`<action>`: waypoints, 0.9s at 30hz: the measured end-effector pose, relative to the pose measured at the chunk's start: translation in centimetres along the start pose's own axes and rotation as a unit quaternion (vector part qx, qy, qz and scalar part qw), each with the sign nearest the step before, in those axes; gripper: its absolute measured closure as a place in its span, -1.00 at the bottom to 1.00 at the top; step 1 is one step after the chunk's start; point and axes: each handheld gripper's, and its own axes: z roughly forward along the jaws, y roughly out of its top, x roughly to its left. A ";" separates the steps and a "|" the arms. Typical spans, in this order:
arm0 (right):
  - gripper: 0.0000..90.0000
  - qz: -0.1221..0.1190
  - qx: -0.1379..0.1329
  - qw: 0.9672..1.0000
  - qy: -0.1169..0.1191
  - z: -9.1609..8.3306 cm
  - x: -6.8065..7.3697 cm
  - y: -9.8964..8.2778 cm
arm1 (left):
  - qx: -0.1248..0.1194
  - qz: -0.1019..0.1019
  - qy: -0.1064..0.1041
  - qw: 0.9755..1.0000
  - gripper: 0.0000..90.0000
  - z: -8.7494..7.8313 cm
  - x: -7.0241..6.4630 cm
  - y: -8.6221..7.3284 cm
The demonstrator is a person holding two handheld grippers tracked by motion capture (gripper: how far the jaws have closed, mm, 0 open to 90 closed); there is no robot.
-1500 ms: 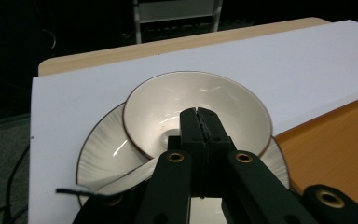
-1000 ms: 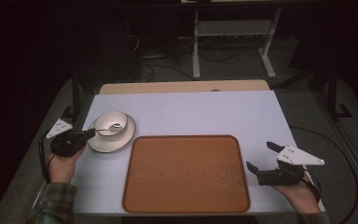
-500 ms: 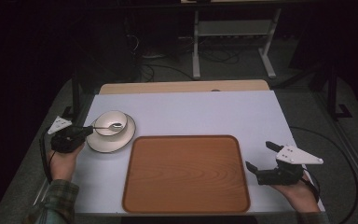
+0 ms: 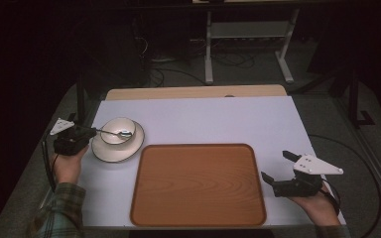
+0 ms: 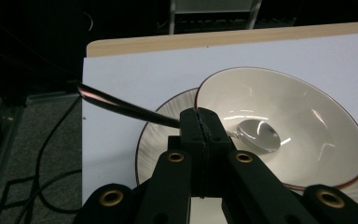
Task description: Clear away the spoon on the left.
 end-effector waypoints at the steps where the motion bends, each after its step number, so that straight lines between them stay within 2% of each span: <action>1: -0.96 0.000 0.000 1.000 0.000 0.0 0.0 0.0 | 0.001 0.000 0.000 1.000 1.00 0.1 0.1 0.1; 6: -0.96 0.001 0.001 1.000 0.001 0.1 0.0 0.0 | -0.002 -0.008 0.002 1.000 0.99 0.5 0.4 0.2; 11: -0.96 0.000 0.002 1.000 0.003 0.1 0.0 -0.1 | -0.003 -0.009 0.001 1.000 0.94 -0.1 0.1 0.1; 18: -0.96 0.002 -0.002 1.000 0.004 -0.1 0.0 -0.1 | 0.016 -0.010 0.009 1.000 0.58 -1.3 -0.5 -0.6; 20: -0.96 0.001 -0.003 1.000 0.004 -0.2 0.0 -0.1 | 0.018 -0.018 0.010 1.000 0.46 -1.4 -0.4 -0.7; 22: -0.96 0.001 -0.002 1.000 0.004 -0.1 0.0 -0.1 | 0.018 -0.023 0.012 1.000 0.36 -1.2 -0.2 -0.7; 23: -0.96 0.000 -0.001 1.000 0.004 0.0 0.0 -0.1 | 0.016 -0.029 0.004 0.999 0.28 -0.8 0.1 -0.7; 27: -0.96 0.001 0.000 1.000 0.004 0.1 0.0 -0.1 | 0.014 -0.038 0.003 0.999 0.20 0.0 0.4 -0.4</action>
